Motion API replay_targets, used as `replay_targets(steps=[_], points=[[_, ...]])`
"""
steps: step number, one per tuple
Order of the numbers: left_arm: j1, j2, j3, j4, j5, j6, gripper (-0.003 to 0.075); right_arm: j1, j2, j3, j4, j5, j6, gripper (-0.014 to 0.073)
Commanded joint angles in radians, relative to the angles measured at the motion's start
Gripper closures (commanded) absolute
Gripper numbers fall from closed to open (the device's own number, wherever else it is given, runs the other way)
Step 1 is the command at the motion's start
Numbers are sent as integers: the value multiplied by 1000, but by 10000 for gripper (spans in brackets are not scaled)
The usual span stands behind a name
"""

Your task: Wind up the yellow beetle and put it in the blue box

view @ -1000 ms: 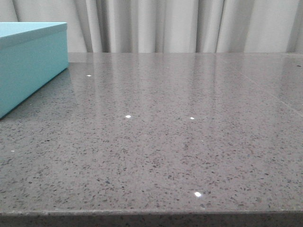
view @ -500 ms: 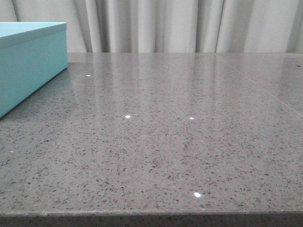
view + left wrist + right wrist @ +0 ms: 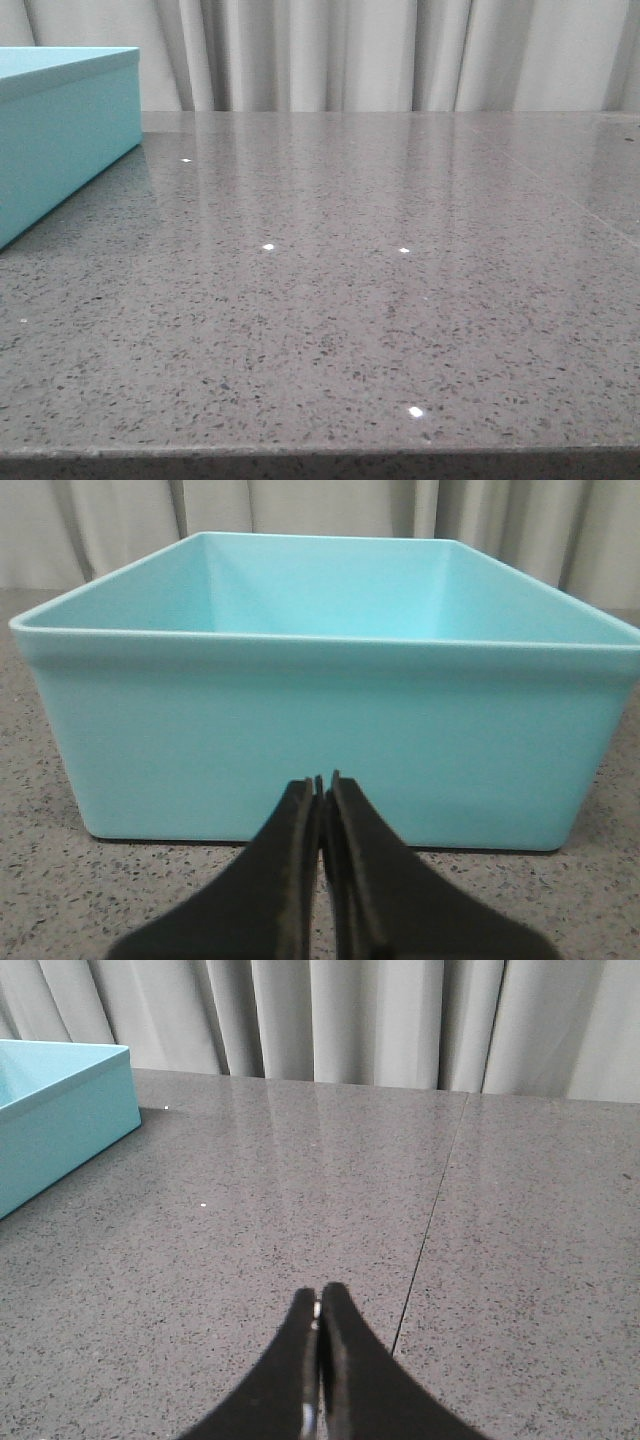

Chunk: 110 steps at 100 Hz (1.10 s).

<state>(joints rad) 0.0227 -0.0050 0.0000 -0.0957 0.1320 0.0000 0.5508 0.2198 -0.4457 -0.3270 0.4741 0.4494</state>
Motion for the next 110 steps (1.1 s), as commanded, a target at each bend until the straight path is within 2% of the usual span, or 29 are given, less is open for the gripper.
replay_targets(steps=[1, 87, 110], points=[[2, -32, 21, -10, -72, 0, 739, 1, 10, -22, -24, -74, -9, 660], [2, -32, 21, -10, -72, 0, 739, -3, 10, -4, -26, -74, -9, 660], [2, -32, 21, -10, -72, 0, 739, -63, 10, 87, 0, -181, -9, 660]])
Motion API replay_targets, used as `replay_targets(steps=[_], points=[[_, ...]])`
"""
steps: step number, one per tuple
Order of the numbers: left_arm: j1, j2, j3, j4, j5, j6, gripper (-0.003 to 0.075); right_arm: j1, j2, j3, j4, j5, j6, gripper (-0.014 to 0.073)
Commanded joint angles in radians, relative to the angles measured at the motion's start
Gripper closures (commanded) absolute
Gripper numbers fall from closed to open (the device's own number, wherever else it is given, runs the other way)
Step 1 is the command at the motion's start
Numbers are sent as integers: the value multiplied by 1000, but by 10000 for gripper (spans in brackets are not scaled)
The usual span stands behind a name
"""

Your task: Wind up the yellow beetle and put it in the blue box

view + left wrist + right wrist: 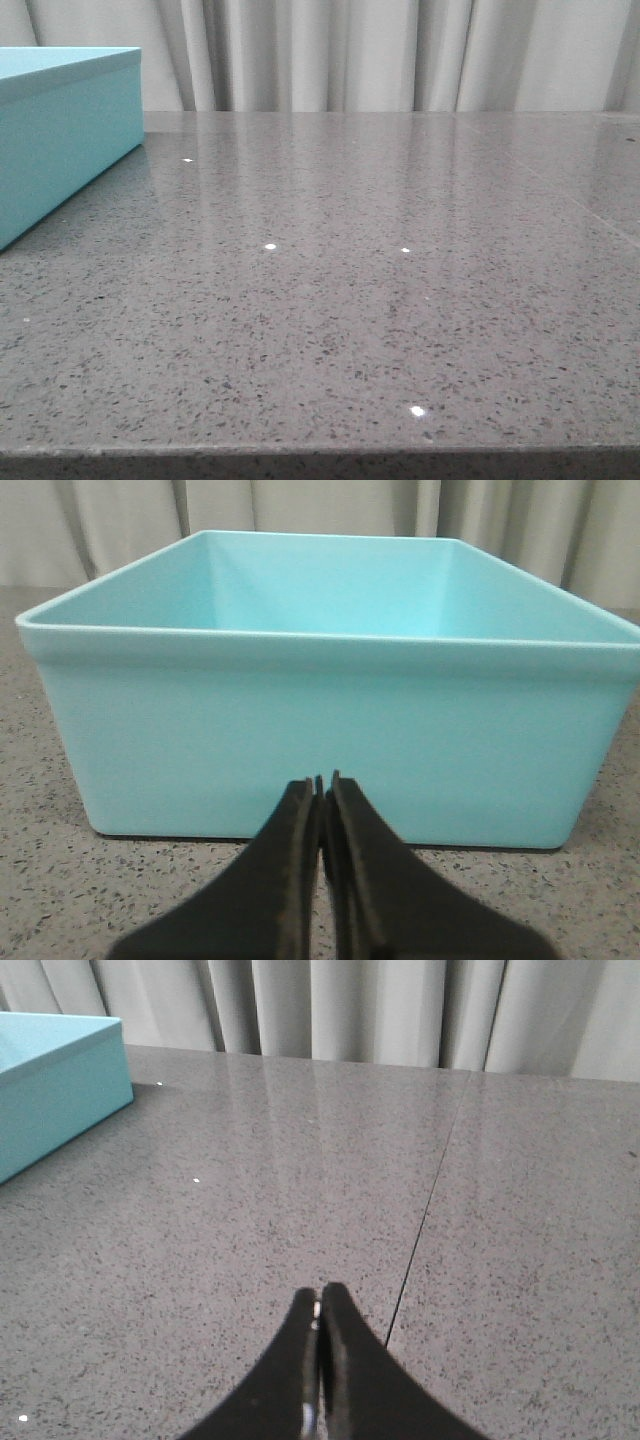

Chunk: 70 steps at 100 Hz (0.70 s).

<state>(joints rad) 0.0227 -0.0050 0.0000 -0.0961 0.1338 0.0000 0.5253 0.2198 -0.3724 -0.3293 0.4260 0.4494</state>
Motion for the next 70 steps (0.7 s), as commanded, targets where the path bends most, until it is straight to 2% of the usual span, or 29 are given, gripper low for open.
replay_targets(steps=[1, 11, 29, 37, 70], points=[[2, -32, 21, -10, -74, 0, 739, -42, 10, 18, 6, -151, -9, 660], [2, -32, 21, -10, -74, 0, 739, -108, 8, 97, 52, -305, -39, 660], [2, -32, 21, -10, -74, 0, 739, -237, -47, 205, 217, -540, -251, 660], [2, -32, 21, -10, -74, 0, 739, -287, -72, 241, 255, -558, -297, 660], [2, -32, 21, -10, -74, 0, 739, -489, -178, 376, 301, -561, -299, 660]])
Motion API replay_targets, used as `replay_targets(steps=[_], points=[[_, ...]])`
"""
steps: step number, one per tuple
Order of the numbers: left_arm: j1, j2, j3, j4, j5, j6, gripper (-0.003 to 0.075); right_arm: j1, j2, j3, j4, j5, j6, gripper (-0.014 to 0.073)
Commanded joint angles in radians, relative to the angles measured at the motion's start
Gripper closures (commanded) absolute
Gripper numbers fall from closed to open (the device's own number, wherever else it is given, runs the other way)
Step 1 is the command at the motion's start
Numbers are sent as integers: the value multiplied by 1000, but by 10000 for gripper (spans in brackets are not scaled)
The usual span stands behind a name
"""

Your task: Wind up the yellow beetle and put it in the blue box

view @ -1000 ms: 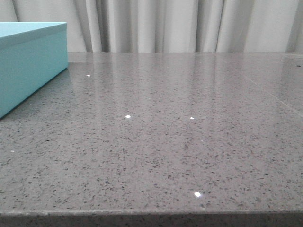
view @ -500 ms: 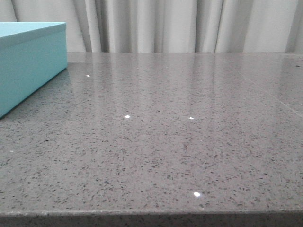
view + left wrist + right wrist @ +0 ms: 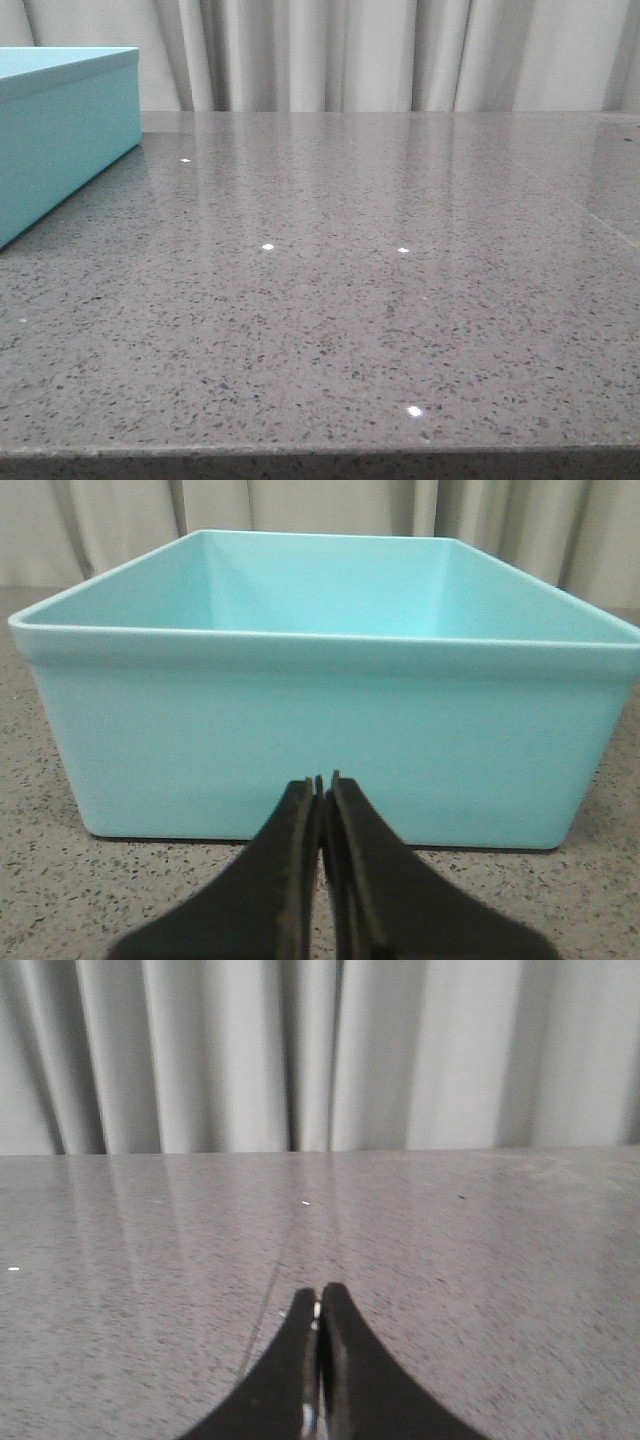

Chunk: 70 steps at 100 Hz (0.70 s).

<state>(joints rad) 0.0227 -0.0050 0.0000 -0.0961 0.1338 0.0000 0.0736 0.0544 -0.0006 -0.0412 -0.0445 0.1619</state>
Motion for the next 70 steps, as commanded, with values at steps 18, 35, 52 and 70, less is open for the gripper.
replay_targets(steps=[18, 35, 52, 70], points=[[2, -32, 21, -10, -74, 0, 739, -72, -89, 14, 13, -24, -11, 660], [2, -32, 21, -10, -74, 0, 739, -74, -87, 14, 13, 58, -13, 660], [2, -32, 21, -10, -74, 0, 739, -74, -87, 14, 13, 102, -13, 660], [2, -32, 21, -10, -74, 0, 739, -74, -87, 14, 13, 102, -13, 660]])
